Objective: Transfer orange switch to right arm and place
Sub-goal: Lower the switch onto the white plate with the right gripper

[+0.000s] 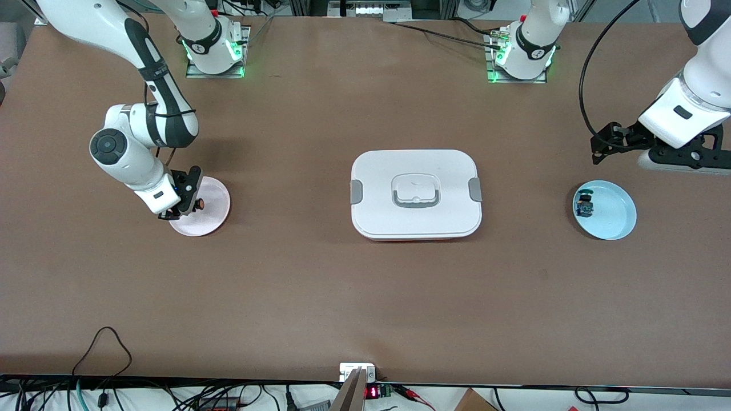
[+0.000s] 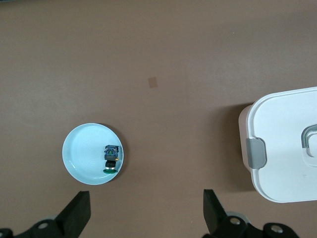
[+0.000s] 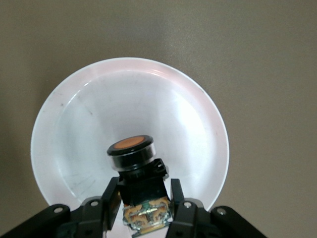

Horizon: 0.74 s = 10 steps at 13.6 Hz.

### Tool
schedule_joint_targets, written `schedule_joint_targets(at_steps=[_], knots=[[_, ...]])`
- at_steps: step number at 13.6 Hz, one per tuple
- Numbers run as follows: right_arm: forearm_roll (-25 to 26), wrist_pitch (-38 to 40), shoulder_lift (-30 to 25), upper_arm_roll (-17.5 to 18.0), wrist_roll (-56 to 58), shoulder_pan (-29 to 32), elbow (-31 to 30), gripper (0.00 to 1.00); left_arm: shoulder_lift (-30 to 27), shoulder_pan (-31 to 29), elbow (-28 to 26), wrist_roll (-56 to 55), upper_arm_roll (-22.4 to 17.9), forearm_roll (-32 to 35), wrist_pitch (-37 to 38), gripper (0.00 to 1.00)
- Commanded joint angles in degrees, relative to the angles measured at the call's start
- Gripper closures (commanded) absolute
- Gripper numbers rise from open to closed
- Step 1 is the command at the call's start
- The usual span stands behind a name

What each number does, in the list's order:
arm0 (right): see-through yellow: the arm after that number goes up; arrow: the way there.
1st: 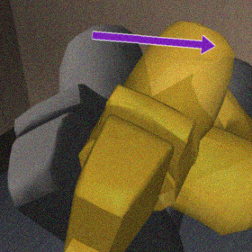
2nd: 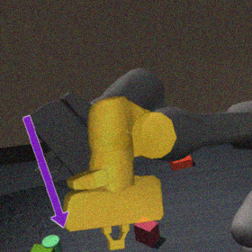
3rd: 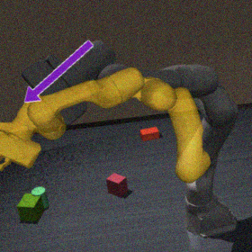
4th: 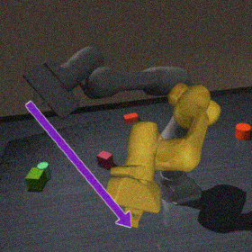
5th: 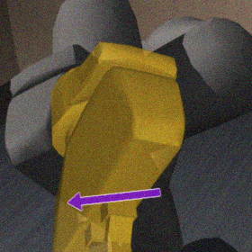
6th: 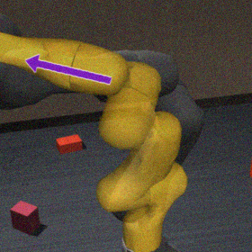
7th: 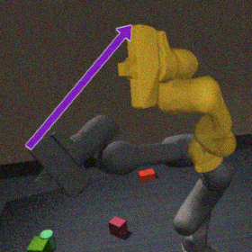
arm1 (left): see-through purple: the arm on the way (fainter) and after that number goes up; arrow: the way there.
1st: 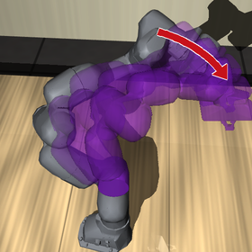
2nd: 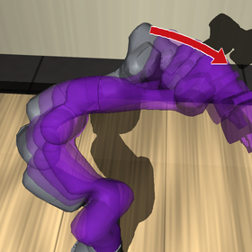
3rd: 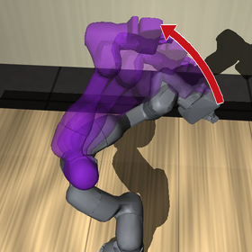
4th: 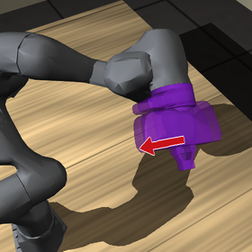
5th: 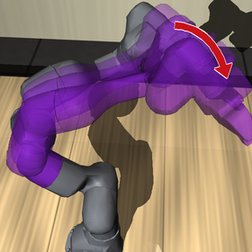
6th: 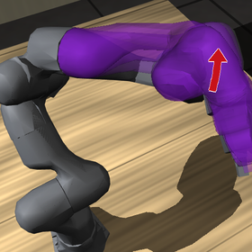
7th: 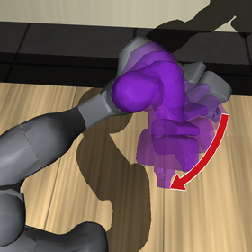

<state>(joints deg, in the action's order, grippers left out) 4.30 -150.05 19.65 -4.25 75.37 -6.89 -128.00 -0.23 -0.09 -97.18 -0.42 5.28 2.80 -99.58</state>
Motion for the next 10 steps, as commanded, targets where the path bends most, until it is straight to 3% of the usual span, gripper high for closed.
schedule_joint_targets(at_steps=[1, 5, 6, 7, 8, 10], knots=[[0.7, -4.0, 0.7, -0.1, 0.7, 0.0, -2.0, 0.98, 0.7, 0.1, 1.4, 1.0, 0.1, -0.6, 0.1, 0.00], [0.7, -6.0, 1.2, -0.1, 0.7, 0.0, -3.2, 0.97, 0.7, 0.2, 1.4, 1.0, 0.1, -0.6, 0.1, 0.00], [0.6, -5.6, 1.1, -0.1, 0.5, 0.0, -3.2, 0.81, 0.7, 0.2, 1.4, 1.0, 0.1, -0.6, 0.1, 0.00], [0.4, -5.2, 1.0, -0.1, -0.4, 0.0, -3.2, 0.27, 0.7, 0.2, 1.4, 1.0, 0.1, -0.7, 0.1, 0.00], [0.4, -4.4, 0.5, -0.1, -0.7, 0.0, -3.2, 0.00, 0.7, 0.2, 1.4, 1.0, 0.1, -0.7, 0.1, 0.00], [-0.3, -2.1, -0.9, -0.1, -0.8, 0.1, -3.1, 0.00, 0.7, 0.2, 1.4, 1.0, 0.1, -0.7, 0.1, 0.00]])
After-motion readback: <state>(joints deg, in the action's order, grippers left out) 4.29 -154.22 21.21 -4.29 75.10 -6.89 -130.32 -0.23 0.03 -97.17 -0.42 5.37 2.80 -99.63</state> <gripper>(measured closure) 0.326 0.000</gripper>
